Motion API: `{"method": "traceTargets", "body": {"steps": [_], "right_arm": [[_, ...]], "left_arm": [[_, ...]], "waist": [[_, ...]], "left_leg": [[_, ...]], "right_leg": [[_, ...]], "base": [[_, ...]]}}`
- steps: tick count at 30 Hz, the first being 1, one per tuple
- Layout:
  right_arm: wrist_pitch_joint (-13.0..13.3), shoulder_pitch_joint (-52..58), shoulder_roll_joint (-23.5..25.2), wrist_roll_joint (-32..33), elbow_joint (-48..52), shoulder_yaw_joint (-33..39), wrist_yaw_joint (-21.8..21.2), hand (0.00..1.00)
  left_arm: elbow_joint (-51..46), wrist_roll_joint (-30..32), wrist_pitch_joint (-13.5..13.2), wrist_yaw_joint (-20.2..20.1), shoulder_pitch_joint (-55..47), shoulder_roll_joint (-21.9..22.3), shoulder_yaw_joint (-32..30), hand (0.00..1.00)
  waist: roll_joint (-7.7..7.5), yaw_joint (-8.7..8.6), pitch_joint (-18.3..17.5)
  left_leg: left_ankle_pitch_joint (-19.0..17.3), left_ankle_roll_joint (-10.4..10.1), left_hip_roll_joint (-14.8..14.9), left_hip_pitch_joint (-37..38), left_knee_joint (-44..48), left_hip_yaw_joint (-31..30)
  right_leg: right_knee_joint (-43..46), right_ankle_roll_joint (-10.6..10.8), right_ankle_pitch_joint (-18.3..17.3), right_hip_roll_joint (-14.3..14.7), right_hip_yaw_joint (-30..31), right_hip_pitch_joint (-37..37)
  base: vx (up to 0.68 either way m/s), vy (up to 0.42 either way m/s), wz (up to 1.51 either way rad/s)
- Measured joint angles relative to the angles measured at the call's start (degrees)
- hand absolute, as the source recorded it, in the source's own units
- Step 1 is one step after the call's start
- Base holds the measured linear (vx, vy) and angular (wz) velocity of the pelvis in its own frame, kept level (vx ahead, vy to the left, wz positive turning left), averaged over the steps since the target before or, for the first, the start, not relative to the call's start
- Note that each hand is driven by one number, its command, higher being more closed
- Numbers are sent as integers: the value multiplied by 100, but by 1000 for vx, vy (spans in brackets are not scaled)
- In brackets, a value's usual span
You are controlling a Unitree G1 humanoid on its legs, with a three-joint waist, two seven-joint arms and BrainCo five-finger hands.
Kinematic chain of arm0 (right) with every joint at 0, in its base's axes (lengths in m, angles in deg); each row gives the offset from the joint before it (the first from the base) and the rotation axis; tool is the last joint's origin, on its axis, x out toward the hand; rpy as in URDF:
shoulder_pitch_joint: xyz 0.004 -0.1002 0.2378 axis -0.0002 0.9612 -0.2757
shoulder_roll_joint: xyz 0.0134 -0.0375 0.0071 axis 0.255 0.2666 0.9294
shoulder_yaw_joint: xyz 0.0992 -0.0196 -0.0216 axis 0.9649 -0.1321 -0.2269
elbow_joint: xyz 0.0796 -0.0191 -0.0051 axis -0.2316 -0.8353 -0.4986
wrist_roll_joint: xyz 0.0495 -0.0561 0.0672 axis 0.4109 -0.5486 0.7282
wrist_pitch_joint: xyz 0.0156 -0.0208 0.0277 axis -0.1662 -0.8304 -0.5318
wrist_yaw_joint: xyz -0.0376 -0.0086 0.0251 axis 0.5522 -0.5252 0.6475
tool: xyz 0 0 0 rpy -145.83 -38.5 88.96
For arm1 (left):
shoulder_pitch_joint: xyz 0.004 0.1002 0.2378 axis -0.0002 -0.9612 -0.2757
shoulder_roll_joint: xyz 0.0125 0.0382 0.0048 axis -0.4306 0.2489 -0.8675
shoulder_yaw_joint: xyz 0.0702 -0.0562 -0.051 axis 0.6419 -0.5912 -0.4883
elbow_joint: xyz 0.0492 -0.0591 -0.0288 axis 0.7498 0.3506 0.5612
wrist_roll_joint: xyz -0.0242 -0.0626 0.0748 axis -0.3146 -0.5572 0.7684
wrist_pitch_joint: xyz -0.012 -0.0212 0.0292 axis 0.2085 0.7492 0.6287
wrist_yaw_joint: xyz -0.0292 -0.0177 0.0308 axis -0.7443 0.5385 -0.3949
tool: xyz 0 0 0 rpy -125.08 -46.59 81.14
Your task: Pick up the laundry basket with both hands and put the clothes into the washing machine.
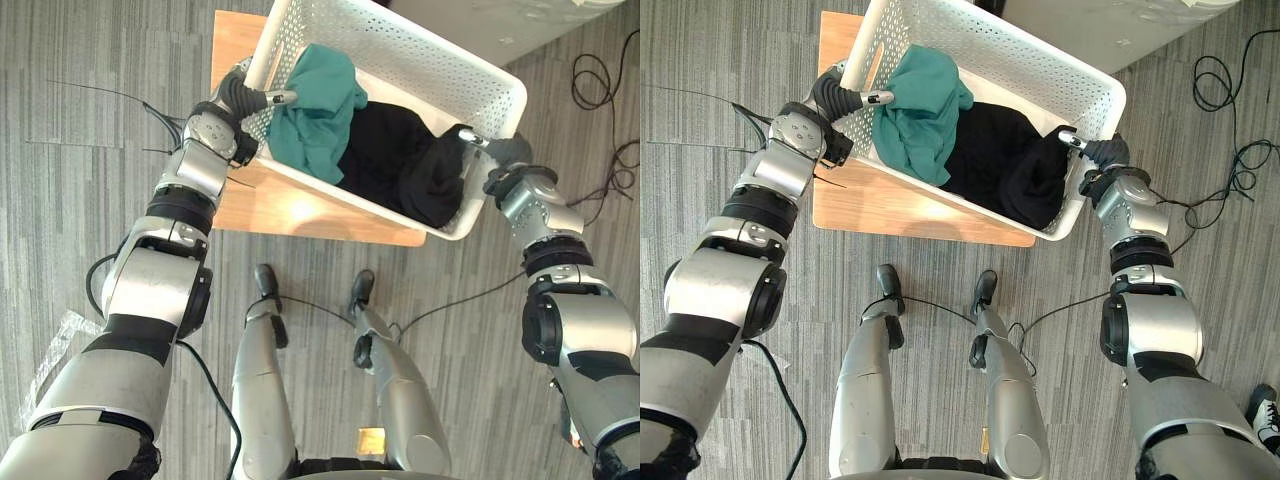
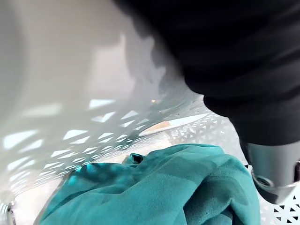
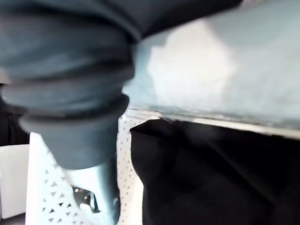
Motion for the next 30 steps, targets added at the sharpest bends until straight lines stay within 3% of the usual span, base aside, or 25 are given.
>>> {"method": "traceTargets", "body": {"steps": [10, 11, 12, 13, 21, 30], "right_arm": [[-75, -254, -45, -392, -487, -613, -306, 0], [-74, -265, -78, -504, -520, -694, -389, 100], [-74, -265, -86, -541, -532, -726, -416, 100], [-72, -268, -88, -598, -613, -742, -484, 100], [-34, -295, -132, -815, -970, -1134, -472, 100], [167, -205, -98, -567, -1012, -1333, -261, 100]], "left_arm": [[215, 27, 7, -44, 118, -132, 277, 0], [290, 53, 7, -45, 154, -134, 319, 0], [317, 86, 8, -45, 169, -140, 359, 0], [342, 117, 22, -45, 195, -139, 444, 100], [347, 354, 61, 21, 206, -131, 649, 100], [297, 584, 30, 410, 205, -128, 947, 100]], "waist": [[-3, -111, -1], [-3, -111, -2], [-3, -112, -2], [-4, -109, -2], [-74, -102, -40], [-110, -93, -61]], "left_leg": [[2, -3, 3, 29, 15, -68], [2, -3, 3, 37, 14, -70], [2, -3, 3, 45, 13, -71], [2, -3, 2, 71, 5, -73], [37, -55, -16, 165, -94, -97], [193, -124, -60, 294, -415, -92]], "right_leg": [[-27, -2, 3, 14, -65, 96], [-32, -2, 3, 14, -68, 108], [-36, -2, 3, 14, -70, 117], [-48, -2, 3, 14, -75, 145], [-141, -30, 23, 28, -107, 250], [-245, -48, 27, 32, -156, 294]], "base": [[35, -23, 3], [40, -23, 1], [41, -22, 2], [34, -17, 2], [52, -25, 3], [46, -38, 3]]}}
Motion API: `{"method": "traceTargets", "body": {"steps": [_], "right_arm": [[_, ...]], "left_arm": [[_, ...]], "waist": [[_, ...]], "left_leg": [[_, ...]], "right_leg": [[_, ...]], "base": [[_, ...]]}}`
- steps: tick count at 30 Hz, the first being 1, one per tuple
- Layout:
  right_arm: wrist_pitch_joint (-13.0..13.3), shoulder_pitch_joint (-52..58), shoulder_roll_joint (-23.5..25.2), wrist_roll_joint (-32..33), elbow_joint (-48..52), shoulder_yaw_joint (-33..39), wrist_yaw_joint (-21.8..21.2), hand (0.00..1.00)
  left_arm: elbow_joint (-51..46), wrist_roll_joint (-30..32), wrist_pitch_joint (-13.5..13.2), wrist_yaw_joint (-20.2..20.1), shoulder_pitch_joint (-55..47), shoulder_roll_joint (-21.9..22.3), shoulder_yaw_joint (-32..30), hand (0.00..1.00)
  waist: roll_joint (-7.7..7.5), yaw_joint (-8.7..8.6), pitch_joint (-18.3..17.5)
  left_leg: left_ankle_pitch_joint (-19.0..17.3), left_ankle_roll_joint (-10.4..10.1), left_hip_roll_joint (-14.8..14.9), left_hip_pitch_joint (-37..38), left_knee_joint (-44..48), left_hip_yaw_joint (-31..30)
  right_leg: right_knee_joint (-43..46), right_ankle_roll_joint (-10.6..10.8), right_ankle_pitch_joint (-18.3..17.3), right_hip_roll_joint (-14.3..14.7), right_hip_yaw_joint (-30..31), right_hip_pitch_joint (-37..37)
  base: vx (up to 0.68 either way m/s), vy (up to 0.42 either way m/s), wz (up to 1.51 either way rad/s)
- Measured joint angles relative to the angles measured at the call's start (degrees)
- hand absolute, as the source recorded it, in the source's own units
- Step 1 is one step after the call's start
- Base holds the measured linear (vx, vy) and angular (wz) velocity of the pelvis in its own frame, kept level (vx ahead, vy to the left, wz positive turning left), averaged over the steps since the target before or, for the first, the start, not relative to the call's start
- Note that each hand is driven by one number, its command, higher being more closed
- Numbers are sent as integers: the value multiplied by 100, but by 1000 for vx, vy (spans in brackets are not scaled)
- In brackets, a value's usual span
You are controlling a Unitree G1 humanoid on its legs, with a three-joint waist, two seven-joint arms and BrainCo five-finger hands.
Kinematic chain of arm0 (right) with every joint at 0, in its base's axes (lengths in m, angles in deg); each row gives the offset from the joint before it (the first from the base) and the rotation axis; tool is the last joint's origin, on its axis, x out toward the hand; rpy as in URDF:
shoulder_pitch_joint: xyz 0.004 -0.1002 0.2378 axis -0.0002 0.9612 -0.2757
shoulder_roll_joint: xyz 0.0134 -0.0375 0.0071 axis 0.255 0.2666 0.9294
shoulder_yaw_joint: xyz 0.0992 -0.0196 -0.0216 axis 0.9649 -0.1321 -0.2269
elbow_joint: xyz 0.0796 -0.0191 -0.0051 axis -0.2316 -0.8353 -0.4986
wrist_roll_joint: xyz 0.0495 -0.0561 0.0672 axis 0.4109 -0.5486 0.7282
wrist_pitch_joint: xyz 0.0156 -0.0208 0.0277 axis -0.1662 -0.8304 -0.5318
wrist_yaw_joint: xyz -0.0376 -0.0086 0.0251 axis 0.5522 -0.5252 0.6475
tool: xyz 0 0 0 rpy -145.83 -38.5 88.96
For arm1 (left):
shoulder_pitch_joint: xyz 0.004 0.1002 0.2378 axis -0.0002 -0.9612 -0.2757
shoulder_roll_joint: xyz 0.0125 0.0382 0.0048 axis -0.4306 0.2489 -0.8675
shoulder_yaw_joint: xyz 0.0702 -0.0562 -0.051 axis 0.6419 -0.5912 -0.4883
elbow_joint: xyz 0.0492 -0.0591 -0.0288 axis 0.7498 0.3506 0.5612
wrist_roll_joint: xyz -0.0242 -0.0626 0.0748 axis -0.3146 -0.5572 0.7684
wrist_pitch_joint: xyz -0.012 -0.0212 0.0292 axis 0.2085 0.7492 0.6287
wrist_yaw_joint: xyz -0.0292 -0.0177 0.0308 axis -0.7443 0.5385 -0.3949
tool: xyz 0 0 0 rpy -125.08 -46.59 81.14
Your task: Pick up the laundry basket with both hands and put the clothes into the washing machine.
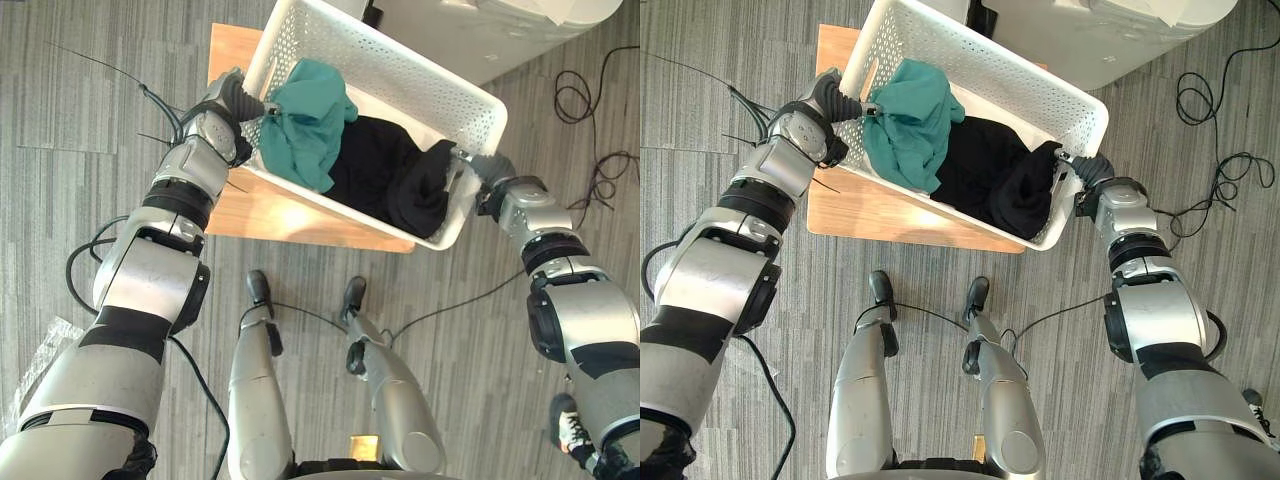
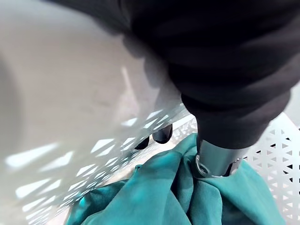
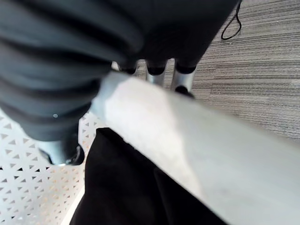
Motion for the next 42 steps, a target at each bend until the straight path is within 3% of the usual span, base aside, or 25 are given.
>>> {"method": "traceTargets", "body": {"steps": [6, 11, 15, 20, 23, 28, 32, 36, 42], "right_arm": [[82, 211, 41, 104, 280, 193, 307, 100], [111, 711, 98, 365, 1223, 612, 718, 100], [22, 1703, 179, 528, 2885, 993, 1081, 100], [84, 3219, 396, 789, 4976, 1880, 1272, 100], [178, 4038, 577, 882, 5807, 1980, 1252, 100], [131, 4930, 913, 872, 5996, 1980, 884, 100], [-61, 5591, 1289, 639, 6042, 1982, 598, 100], [-183, 6208, 1494, 302, 6164, 1973, 215, 100], [-197, 6729, 1853, 203, 6224, 2024, 115, 100]], "left_arm": [[-514, -81, -27, 280, -415, -5, -74, 100], [-1107, -407, -26, 453, -908, -20, -421, 100], [-2292, -687, -23, 619, -1741, 32, -749, 100], [-4126, -1130, -49, 861, -3174, 539, -1158, 100], [-4797, -1317, -129, 830, -4011, 674, -1290, 100], [-5413, -1324, -194, 497, -5329, 904, -1512, 100], [-5845, -1339, -170, 215, -6596, 1321, -1796, 100], [-6272, -1358, -155, -46, -7728, 1543, -1912, 100], [-6498, -1351, -132, -195, -8280, 1562, -1932, 100]], "waist": [[-7, 25, -4], [-6, 84, -4], [-6, 155, -4], [1, 307, 1], [5, 291, 1], [30, 287, -25], [172, 258, -396], [346, 283, -800], [277, 237, -1415]], "left_leg": [[110, -27, -32, 84, -207, 22], [119, -28, -31, 149, -270, 125], [119, -28, -37, 252, -342, 182], [163, -77, -181, 876, -692, 243], [173, -91, -328, 1349, -870, 216], [137, -56, -524, 1961, -1074, 167], [1, 9, -669, 2208, -1055, 140], [-372, 30, -747, 2641, -754, 117], [-639, 89, -813, 2929, -584, 115]], "right_leg": [[4, -15, -73, -18, -33, -13], [2, -29, -60, -29, 29, -33], [19, -42, -48, -30, 34, -1], [27, 15, -126, -123, 28, 415], [88, 27, -260, -200, 36, 790], [568, 64, -655, -369, 51, 1110], [871, 122, -893, -550, 37, 1254], [996, 203, -1131, -672, 40, 1783], [734, 226, -1162, -723, 25, 2221]], "base": [[28, -38, 2], [49, -26, -7], [69, -30, -4], [81, -7, 2], [66, 19, 11], [29, 20, 12], [64, 31, 12], [99, 58, 6], [50, 43, 1]]}}
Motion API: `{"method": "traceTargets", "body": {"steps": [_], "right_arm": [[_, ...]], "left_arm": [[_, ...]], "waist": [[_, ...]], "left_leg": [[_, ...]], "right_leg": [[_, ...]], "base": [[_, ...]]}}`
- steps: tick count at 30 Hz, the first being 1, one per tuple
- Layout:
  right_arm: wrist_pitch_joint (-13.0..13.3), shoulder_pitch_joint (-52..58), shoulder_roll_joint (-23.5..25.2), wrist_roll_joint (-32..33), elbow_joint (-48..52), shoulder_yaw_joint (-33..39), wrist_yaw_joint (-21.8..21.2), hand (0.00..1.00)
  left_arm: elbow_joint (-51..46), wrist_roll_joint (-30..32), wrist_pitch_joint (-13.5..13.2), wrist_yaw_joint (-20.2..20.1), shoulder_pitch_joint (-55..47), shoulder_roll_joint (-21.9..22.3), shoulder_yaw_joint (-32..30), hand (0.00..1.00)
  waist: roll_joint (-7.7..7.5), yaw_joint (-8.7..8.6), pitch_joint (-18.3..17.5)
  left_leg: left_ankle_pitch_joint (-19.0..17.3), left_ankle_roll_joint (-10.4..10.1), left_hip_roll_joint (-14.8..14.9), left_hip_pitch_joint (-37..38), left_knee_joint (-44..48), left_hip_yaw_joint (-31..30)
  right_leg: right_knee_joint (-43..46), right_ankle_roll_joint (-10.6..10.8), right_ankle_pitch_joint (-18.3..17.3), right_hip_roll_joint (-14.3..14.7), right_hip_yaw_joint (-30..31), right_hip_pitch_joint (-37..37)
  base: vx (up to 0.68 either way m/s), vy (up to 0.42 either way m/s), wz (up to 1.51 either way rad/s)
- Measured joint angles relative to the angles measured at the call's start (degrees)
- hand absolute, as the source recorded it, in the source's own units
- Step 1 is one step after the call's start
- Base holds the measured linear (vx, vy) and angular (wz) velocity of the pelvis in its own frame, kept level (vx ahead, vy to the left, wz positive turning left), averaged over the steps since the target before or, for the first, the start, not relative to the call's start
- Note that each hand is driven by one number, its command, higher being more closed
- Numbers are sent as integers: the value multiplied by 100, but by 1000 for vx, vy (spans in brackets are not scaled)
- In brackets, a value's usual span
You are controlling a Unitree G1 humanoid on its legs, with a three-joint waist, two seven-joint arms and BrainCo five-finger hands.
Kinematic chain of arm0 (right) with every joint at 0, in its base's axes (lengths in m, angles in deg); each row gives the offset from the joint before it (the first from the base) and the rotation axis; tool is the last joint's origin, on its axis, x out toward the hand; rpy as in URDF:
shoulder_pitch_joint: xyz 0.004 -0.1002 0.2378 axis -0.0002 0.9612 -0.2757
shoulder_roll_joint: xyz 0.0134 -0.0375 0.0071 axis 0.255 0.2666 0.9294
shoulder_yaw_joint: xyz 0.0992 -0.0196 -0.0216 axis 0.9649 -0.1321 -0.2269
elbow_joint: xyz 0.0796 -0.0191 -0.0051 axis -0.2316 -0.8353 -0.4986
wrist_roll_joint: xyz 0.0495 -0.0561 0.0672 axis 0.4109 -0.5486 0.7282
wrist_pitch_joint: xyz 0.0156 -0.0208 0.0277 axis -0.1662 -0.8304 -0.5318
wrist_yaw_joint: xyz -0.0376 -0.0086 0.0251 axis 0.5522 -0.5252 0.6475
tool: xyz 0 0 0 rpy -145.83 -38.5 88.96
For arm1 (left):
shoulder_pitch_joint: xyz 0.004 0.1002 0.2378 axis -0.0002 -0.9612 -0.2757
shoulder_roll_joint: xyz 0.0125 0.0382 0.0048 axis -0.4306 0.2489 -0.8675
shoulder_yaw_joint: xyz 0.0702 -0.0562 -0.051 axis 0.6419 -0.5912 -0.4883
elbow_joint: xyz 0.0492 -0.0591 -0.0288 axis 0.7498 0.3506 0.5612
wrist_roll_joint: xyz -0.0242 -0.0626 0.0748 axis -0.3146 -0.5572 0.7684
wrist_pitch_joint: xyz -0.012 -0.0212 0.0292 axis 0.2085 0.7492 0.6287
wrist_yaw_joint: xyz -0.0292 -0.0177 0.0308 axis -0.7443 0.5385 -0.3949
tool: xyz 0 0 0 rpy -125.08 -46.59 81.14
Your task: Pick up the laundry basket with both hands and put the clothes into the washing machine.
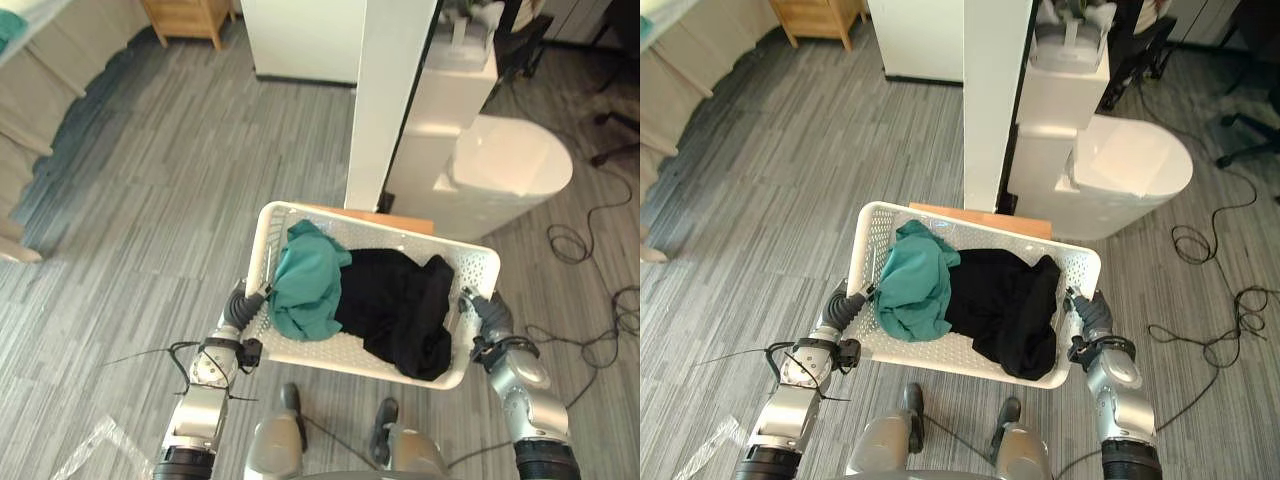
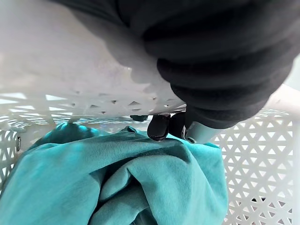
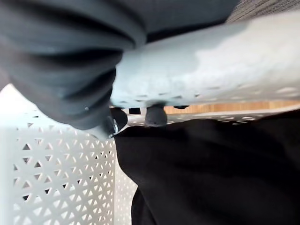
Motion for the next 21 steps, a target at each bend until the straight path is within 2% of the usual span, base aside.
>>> {"method": "traceTargets", "body": {"steps": [3, 6, 7, 8, 9, 10, 11, 12, 13, 14, 16, 17, 19, 20, 21], "right_arm": [[-4, 280, 216, -12, 175, 14, -87, 100], [-16, 312, 416, -191, 180, 17, -89, 100], [-24, 288, 455, -222, 180, 15, -86, 100], [-15, 195, 490, -231, 132, 17, -66, 100], [-12, 191, 494, -231, 109, 40, -65, 100], [-12, 151, 539, -233, 42, 44, -59, 100], [1, 144, 548, -234, -115, -1, -56, 100], [1, 147, 559, -234, -170, -21, -60, 100], [6, 148, 623, -248, -243, -58, -60, 100], [17, 130, 648, -261, -275, -78, -59, 100], [79, 50, 685, -346, -333, -109, -31, 100], [89, 17, 684, -352, -341, -109, -21, 100], [128, -55, 676, -351, -342, -125, 68, 100], [148, -60, 626, -348, -342, -177, 89, 100], [149, -62, 589, -341, -343, -235, 136, 100]], "left_arm": [[-207, 22, 12, -146, -286, -2, -129, 100], [-260, 89, 35, -237, -342, -7, -274, 100], [-259, 101, 39, -252, -327, -17, -328, 100], [-258, 116, 58, -254, -300, 10, -369, 100], [-257, 118, 61, -279, -284, 67, -373, 100], [-233, 164, 81, -323, -254, 81, -429, 100], [-235, 175, 121, -328, -321, 76, -447, 100], [-235, 180, 139, -328, -361, 65, -459, 100], [-261, 181, 153, -328, -445, 59, -521, 100], [-268, 181, 152, -327, -475, 62, -568, 100], [-276, 181, 157, -309, -465, 66, -620, 100], [-286, 181, 156, -291, -464, 75, -622, 100], [-291, 181, 152, -208, -431, 132, -622, 100], [-291, 181, 151, -198, -434, 143, -622, 100], [-290, 180, 154, -198, -450, 150, -622, 100]], "waist": [[-68, -17, -122], [-31, 62, -151], [-33, 16, -149], [-40, 9, -149], [-30, 43, -162], [-55, 34, -145], [-53, 60, -144], [-50, 61, -145], [-69, 83, -159], [-85, 94, -172], [-126, 253, -206], [-130, 276, -213], [-122, 378, -220], [-120, 375, -222], [-121, 382, -222]], "left_leg": [[-102, 35, -23, 50, 64, 102], [-415, 157, 64, -216, 544, 437], [-471, 240, 25, -335, 655, 472], [-448, 328, -130, -396, 515, 427], [-374, 454, -106, -362, 300, 505], [-268, 628, -161, -315, 188, 753], [-213, 731, -244, -184, 72, 844], [-187, 774, -282, -111, 3, 888], [-141, 843, -375, -55, -85, 934], [-123, 871, -420, -64, -101, 972], [-32, 972, -591, -226, -93, 1148], [10, 1009, -630, -295, -87, 1195], [112, 1120, -648, -595, 34, 1362], [162, 1139, -607, -773, 151, 1401], [206, 1133, -545, -890, 236, 1442]], "right_leg": [[-150, 62, 105, -11, 127, 75], [-226, 37, 451, 18, 473, -160], [-92, -71, 548, -30, 453, -359], [6, -443, 865, -98, 405, -686], [-142, -458, 961, -87, 332, -665], [1206, -536, 158, -336, -52, -911], [2410, -418, -348, -475, -219, -817], [2746, -296, -476, -477, -268, -683], [3132, -8, -646, -442, -308, -369], [3204, 128, -723, -396, -259, -208], [2850, 536, -971, -220, 94, 324], [2634, 581, -1076, -203, 153, 430], [1628, 356, -1522, -150, 117, 688], [1073, 155, -1641, -61, 75, 807], [702, 99, -1671, 36, 65, 909]], "base": [[37, 60, -20], [-32, 133, -69], [-136, 225, -75], [-151, 254, -76], [-191, 218, -79], [-177, 225, -47], [-162, 190, -36], [-124, 196, -23], [-70, 84, -16], [-120, 118, -21], [-145, 108, -26], [-175, 81, -26], [-226, 31, -26], [-263, -46, -23], [-290, -101, -17]]}}
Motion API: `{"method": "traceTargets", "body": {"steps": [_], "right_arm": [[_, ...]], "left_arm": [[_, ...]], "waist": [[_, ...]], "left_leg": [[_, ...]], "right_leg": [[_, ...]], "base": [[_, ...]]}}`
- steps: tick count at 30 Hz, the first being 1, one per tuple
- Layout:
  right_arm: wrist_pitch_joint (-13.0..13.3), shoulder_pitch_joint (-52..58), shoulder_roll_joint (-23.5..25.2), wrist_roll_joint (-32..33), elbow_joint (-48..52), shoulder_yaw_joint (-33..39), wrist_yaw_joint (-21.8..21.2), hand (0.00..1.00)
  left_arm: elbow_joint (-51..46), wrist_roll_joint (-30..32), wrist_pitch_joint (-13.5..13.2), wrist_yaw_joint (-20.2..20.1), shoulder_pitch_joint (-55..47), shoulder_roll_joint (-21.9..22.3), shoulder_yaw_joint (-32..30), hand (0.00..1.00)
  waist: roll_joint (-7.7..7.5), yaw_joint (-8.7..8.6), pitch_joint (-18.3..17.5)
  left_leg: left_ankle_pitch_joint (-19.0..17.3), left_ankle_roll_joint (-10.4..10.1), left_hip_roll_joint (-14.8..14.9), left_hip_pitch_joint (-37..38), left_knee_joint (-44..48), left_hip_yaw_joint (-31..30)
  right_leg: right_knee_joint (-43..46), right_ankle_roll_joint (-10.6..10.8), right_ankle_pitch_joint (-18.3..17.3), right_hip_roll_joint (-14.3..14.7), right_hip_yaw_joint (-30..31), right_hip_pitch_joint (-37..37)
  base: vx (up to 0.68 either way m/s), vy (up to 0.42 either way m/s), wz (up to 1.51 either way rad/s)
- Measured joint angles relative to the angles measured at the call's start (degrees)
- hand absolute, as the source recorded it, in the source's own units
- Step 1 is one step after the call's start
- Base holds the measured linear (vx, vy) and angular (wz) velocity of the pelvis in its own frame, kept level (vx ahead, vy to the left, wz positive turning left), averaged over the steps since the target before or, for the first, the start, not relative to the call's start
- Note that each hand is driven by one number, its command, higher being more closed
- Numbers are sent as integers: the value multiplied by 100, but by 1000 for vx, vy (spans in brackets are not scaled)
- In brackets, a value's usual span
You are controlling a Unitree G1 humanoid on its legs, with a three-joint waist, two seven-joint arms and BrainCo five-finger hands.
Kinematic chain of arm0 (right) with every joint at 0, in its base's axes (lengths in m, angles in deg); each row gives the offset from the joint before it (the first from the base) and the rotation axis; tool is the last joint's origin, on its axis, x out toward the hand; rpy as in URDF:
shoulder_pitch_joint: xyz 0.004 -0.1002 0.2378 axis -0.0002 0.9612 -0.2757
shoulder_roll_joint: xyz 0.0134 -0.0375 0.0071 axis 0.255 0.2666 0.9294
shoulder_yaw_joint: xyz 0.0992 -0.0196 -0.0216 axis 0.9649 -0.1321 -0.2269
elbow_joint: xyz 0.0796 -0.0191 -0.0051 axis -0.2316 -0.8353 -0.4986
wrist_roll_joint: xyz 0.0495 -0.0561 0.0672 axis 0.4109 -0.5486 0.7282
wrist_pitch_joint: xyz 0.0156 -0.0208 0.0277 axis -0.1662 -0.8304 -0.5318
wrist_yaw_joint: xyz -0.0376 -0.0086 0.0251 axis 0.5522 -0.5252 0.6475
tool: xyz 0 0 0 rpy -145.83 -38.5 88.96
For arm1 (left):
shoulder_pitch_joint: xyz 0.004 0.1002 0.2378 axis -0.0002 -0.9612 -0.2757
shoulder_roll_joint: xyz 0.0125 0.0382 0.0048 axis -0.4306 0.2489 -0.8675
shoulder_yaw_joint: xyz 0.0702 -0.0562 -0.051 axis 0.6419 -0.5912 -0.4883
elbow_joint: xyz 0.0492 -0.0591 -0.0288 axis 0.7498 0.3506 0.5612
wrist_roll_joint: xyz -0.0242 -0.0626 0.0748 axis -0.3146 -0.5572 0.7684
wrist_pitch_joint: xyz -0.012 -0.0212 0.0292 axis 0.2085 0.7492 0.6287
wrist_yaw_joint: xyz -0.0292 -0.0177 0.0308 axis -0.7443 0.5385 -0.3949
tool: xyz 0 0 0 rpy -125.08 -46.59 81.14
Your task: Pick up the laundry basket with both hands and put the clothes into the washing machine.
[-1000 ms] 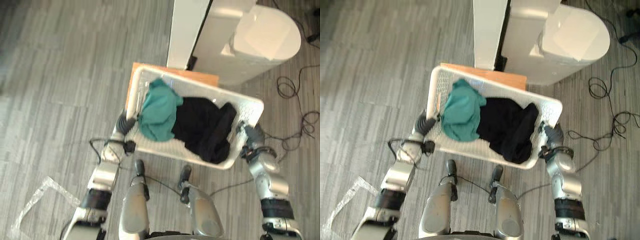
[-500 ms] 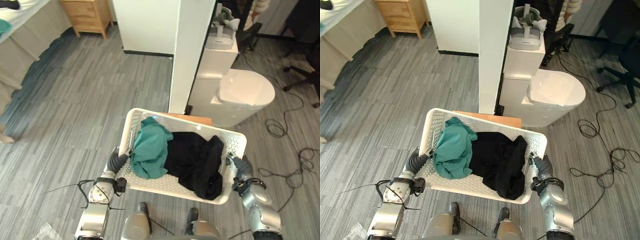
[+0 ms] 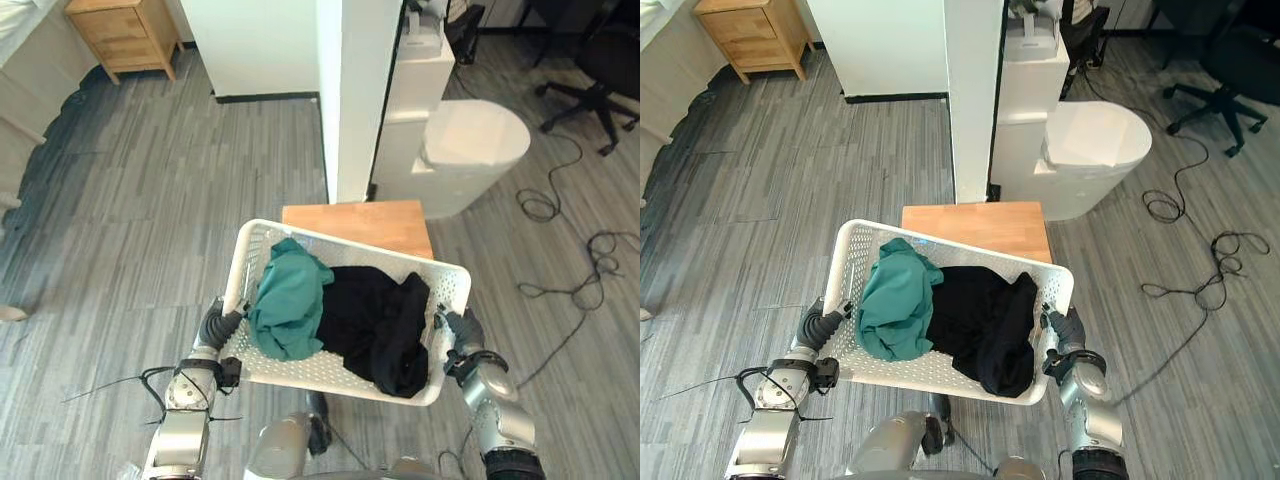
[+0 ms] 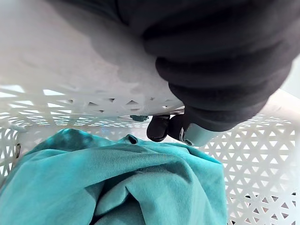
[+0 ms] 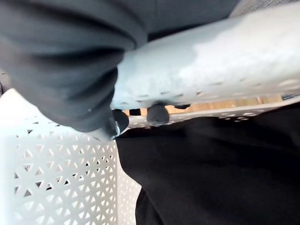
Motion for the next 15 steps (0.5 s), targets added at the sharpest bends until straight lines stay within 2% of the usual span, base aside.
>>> {"method": "traceTargets", "body": {"steps": [1, 3, 4, 5, 6, 7, 8, 9, 10, 11, 12, 13, 14, 15], "right_arm": [[7, 1, -14, 0, 0, -29, 50, 100], [83, 55, -78, 11, -44, -46, 68, 100], [168, 156, -82, 24, -44, -77, 80, 100], [207, 183, -84, 25, -44, -90, 101, 100], [229, 184, -113, 25, -37, -91, 159, 100], [229, 143, -167, 25, -25, -70, 167, 100], [227, 131, -158, 31, -18, -63, 165, 100], [224, 137, -177, 55, -18, -57, 164, 100], [223, 163, -181, 105, -14, -54, 168, 100], [221, 226, -205, 130, 60, -67, 159, 100], [224, 263, -216, 157, 106, -96, 159, 100], [224, 271, -214, 161, 108, -95, 160, 100], [222, 293, -214, 164, 141, -94, 154, 100], [220, 397, -221, 164, 299, -71, 149, 100]], "left_arm": [[1, 0, 3, 6, -6, 28, 1, 100], [31, 0, 12, 15, -38, 97, 50, 100], [31, 0, 11, 14, -67, 70, 93, 100], [32, 0, 11, 15, -72, 75, 106, 100], [32, 0, 10, 53, -75, 79, 169, 100], [33, -2, 9, 107, -53, 94, 222, 100], [32, -5, 7, 108, -43, 107, 229, 100], [32, -6, 7, 110, -46, 130, 248, 100], [32, -6, 7, 113, -46, 151, 265, 100], [32, -6, 7, 111, -48, 154, 265, 100], [32, -6, 4, 114, -58, 157, 261, 100], [32, -6, 4, 113, -59, 157, 262, 100], [31, -6, -12, 113, -86, 160, 263, 100], [22, -6, -49, 112, -111, 202, 274, 100]], "waist": [[1, -1, 1], [177, -32, 19], [203, -47, 21], [204, -59, 22], [201, -86, 20], [183, -168, 17], [170, -210, 30], [180, -215, 35], [185, -206, 37], [215, -239, 35], [246, -256, 32], [256, -261, 29], [286, -301, 10], [364, -332, -40]], "left_leg": [[97, -19, 67, -99, 46, 17], [261, -115, 305, -150, 81, -149], [386, -261, 426, -142, 37, -247], [485, -323, 461, -118, -45, -286], [820, -480, 475, -53, -348, -341], [1402, -1160, 343, -73, -734, -750], [1423, -1273, 329, -89, -719, -947], [1279, -1120, 337, -109, -474, -1074], [890, -831, 358, -125, 99, -1249], [344, -914, 401, -35, 712, -1532], [-118, -1079, 448, 207, 1049, -1853], [-285, -1123, 475, 345, 1130, -1974], [-610, -1300, 503, 654, 1146, -2281], [-850, -1394, 497, 868, 1009, -2571]], "right_leg": [[-436, -10, 7, 124, -22, 112], [-730, -254, 242, 450, -54, 218], [-792, -335, 344, 617, -70, 260], [-764, -371, 368, 670, -90, 242], [-594, -408, 390, 719, -104, 106], [-425, -504, 445, 678, -199, -118], [-417, -588, 494, 635, -240, -171], [-417, -678, 551, 607, -248, -203], [-409, -757, 621, 561, -216, -210], [-418, -859, 741, 546, -140, -252], [-451, -849, 866, 553, -7, -274], [-480, -825, 925, 565, 70, -287], [-592, -783, 1083, 604, 242, -320], [-724, -694, 1257, 678, 427, -396]], "base": [[-305, -118, -12], [-355, -127, -1], [-377, -133, 4], [-361, -140, 8], [-303, -105, 17], [-346, -96, 21], [-271, -51, 18], [-191, -16, 1], [-164, 16, -12], [-198, 60, -33], [-190, 83, -39], [-190, 126, -63], [-183, 151, -71], [-214, 219, -78]]}}
